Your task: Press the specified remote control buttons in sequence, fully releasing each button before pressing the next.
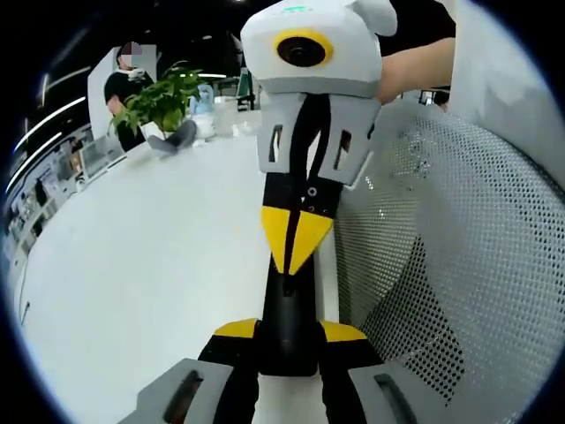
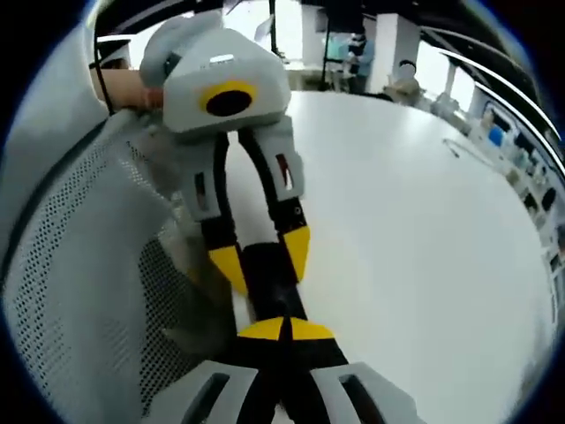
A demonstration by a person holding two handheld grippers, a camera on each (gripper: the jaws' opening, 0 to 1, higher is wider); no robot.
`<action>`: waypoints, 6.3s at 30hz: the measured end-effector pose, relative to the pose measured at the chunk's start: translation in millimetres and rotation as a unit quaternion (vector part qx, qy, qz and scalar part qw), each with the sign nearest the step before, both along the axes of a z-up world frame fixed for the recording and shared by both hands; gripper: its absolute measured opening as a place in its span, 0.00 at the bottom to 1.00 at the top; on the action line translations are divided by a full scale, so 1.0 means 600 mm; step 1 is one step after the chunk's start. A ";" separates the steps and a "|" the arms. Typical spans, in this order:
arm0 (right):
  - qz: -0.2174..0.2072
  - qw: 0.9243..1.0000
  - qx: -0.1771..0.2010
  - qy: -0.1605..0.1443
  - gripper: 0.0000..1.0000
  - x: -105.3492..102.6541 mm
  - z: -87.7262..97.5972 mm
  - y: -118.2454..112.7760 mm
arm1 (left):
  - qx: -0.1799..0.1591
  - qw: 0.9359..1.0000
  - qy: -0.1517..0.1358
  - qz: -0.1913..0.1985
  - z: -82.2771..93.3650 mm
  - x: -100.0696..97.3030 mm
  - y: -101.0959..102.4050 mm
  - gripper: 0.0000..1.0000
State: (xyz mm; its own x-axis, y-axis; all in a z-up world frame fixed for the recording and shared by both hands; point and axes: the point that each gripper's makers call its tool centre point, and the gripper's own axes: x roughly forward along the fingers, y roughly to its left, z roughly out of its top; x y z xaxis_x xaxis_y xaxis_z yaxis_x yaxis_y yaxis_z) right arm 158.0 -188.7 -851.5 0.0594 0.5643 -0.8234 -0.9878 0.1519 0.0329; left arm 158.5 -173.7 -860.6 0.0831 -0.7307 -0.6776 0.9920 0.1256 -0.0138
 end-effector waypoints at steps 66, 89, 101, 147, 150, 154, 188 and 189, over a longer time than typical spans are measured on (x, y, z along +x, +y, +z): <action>0.234 0.959 -0.108 -0.115 0.00 -0.004 -0.007 0.008 | -0.006 1.000 0.011 0.005 0.001 0.000 0.000 0.25; 0.126 0.987 -0.049 -0.089 0.00 0.001 -0.004 0.008 | -0.009 1.000 0.013 0.007 0.001 0.000 -0.001 0.25; 0.102 0.990 -0.017 -0.092 0.00 -0.008 0.001 0.021 | -0.011 1.000 0.015 0.009 0.001 0.000 0.000 0.25; 0.073 0.992 0.027 -0.100 0.00 -0.004 0.000 0.028 | 0.015 0.999 -0.001 0.039 0.000 0.002 0.001 0.25; 0.053 0.994 0.042 -0.080 0.00 -0.002 0.001 0.028 | 0.015 0.999 -0.001 0.040 0.000 0.001 0.001 0.25; 0.041 0.995 0.053 -0.067 0.00 -0.001 0.002 0.028 | 0.015 0.999 -0.001 0.040 0.000 0.002 0.001 0.25; 0.028 0.996 0.073 -0.048 0.07 -0.013 0.004 0.031 | 0.012 0.999 -0.003 0.036 0.001 0.002 0.000 0.25; 0.028 0.996 0.074 -0.045 0.08 -0.015 0.004 0.031 | 0.012 0.999 -0.003 0.037 0.001 0.002 0.000 0.25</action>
